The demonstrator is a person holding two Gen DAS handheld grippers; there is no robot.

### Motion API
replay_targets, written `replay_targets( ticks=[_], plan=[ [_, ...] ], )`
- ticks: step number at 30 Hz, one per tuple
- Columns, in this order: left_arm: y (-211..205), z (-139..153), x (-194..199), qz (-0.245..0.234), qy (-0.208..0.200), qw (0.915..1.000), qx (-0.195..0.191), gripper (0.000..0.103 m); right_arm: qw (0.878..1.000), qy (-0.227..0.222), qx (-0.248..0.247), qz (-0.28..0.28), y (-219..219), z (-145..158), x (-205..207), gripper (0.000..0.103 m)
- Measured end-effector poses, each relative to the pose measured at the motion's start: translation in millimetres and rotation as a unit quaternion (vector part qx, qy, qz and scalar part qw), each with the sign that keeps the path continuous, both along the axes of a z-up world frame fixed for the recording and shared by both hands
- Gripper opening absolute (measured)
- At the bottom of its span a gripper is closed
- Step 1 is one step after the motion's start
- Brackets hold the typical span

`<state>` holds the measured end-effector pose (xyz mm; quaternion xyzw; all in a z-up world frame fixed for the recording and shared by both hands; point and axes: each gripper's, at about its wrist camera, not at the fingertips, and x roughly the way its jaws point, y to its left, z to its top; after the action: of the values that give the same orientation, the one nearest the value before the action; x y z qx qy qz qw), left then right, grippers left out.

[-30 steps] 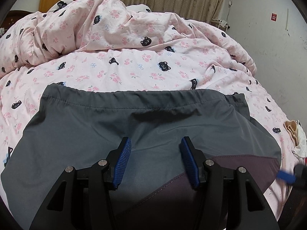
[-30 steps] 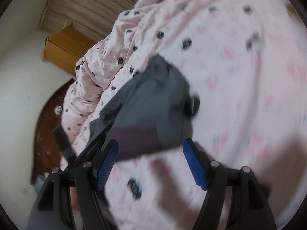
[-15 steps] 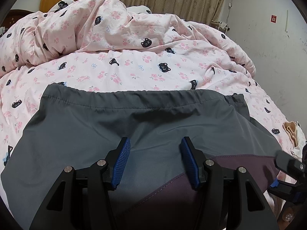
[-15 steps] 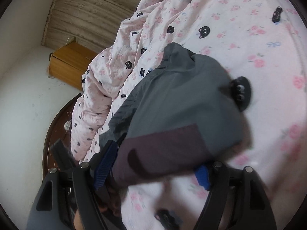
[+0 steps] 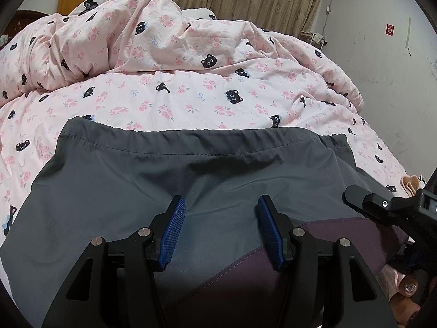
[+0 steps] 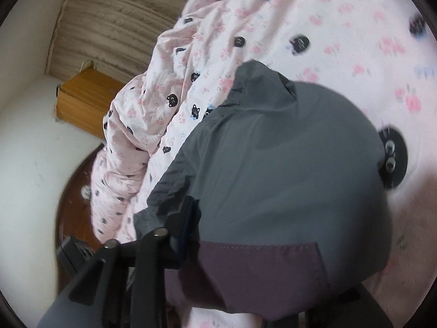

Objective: Fold clothes

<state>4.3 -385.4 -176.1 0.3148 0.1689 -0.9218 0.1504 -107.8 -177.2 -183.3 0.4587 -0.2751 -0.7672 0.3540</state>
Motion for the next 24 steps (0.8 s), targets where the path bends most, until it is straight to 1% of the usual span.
replay_targets(
  ticks=[2,4,5,8,10,13,14,17,19,21,22,24],
  plan=[
    [-0.4,0.2,-0.2,0.000,0.000,1.0000,0.002,0.051,0.999,0.034,0.032,0.006,-6.5,9.3,6.8,0.022],
    [-1.2,0.4,0.1,0.001,0.000,1.0000,0.004,0.051,0.996,0.068,0.064,0.013,-12.9,18.5,13.5,0.017],
    [-1.7,0.8,0.3,0.001,0.000,1.0000,0.006,0.051,0.993,0.085,0.080,0.016,-16.1,23.2,16.9,0.016],
    [-3.0,3.0,0.6,0.004,-0.002,0.9999,0.010,0.051,0.982,0.135,0.127,0.026,-25.8,37.1,27.1,0.014],
    [-5.4,8.9,0.3,0.009,-0.008,0.9997,0.021,0.051,0.972,0.168,0.158,0.032,-32.2,46.3,33.8,0.013],
    [-11.8,21.2,-2.0,0.014,-0.008,0.9990,0.042,0.051,0.963,0.198,0.180,0.038,-32.4,50.9,40.0,0.013],
    [-14.5,25.9,-3.2,0.014,-0.005,0.9987,0.049,0.051,0.961,0.204,0.182,0.041,-32.5,52.1,41.0,0.013],
    [-23.9,35.9,-13.2,0.018,0.002,0.9986,0.050,0.051,0.957,0.216,0.187,0.047,-33.8,54.8,42.2,0.013],
    [-31.1,35.4,-22.0,0.025,-0.006,0.9975,0.066,0.051,0.955,0.221,0.190,0.050,-34.1,54.6,43.1,0.013],
    [-35.2,30.2,-32.1,0.034,-0.023,0.9964,0.074,0.051,0.953,0.225,0.193,0.054,-33.9,53.4,43.7,0.013],
    [-35.7,26.5,-37.0,0.038,-0.034,0.9962,0.070,0.051,0.953,0.227,0.194,0.056,-33.7,52.6,43.7,0.013],
    [-30.7,19.7,-45.3,0.045,-0.058,0.9963,0.045,0.051,0.952,0.228,0.196,0.060,-33.8,51.4,43.5,0.013]
  ],
)
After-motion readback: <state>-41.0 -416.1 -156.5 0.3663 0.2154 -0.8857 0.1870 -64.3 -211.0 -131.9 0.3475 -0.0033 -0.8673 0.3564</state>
